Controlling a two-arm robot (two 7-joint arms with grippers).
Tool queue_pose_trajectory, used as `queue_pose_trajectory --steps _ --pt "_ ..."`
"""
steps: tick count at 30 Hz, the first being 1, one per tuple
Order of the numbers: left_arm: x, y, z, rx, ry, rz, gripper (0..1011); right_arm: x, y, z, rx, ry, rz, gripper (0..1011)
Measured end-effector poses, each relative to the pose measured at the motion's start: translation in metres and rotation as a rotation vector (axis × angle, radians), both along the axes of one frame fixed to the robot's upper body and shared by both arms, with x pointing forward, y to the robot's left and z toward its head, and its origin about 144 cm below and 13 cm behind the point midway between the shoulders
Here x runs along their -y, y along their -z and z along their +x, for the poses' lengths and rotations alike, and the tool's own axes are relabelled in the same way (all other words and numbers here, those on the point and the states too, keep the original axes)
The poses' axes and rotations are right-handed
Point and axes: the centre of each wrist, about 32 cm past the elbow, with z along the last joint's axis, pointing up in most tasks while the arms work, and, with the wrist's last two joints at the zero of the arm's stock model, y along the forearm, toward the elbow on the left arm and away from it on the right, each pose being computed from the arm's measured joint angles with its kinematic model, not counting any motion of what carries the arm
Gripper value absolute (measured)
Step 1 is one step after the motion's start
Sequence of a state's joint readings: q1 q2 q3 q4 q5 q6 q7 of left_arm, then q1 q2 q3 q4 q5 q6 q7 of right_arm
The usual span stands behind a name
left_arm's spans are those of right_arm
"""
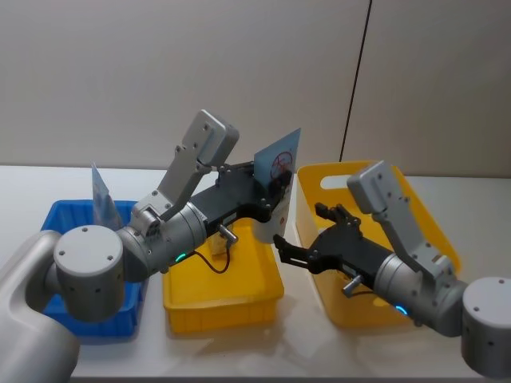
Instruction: Bimanual collaborative sorting of washing and personal care products
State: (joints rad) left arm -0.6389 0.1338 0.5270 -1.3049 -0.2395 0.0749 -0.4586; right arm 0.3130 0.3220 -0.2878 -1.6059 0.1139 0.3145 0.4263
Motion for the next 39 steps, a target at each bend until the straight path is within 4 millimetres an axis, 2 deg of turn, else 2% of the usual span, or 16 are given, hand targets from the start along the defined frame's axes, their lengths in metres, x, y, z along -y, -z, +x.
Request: queue_pose_trajectory --steps 33,39 --pt "0.0 0.0 0.0 0.0 0.0 0.0 228 -0.027 0.005 0.045 -0.032 -0.038 0.041 1004" --pt "0.0 0.0 0.0 0.0 0.0 0.0 228 -0.032 0.005 0.052 -0.049 -0.055 0.055 906"
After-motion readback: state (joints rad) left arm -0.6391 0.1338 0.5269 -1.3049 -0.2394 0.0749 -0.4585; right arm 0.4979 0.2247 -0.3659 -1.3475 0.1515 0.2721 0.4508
